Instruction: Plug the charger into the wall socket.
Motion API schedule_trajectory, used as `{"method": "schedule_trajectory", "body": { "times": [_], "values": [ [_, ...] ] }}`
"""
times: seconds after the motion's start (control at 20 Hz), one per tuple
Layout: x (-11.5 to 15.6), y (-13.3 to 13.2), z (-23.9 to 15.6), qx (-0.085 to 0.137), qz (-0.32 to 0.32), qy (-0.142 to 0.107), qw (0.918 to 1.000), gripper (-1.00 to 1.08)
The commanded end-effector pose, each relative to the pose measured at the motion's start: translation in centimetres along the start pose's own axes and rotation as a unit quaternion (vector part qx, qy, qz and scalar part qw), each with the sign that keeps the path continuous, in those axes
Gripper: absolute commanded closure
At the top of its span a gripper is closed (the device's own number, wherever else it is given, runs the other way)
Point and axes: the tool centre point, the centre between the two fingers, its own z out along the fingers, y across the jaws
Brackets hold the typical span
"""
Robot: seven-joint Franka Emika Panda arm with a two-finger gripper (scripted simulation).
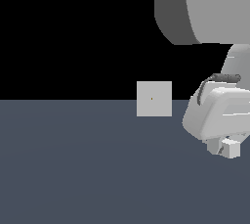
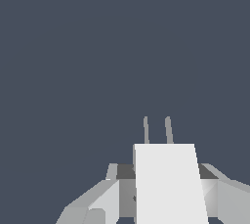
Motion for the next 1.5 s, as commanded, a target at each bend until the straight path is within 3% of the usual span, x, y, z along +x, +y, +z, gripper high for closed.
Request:
{"method": "schedule_trajectory", "body": {
  "times": [0.0,0.7,1.45],
  "values": [
    [0.0,0.0,0.0,0.000,0.000,0.000,1.0000,1.08],
    [1.0,-0.9,-0.6,-0.008,0.020,0.001,0.9998,1.08],
    [5.9,-4.8,-3.0,-0.041,0.110,0.004,0.9931,1.08]
  ]
}}
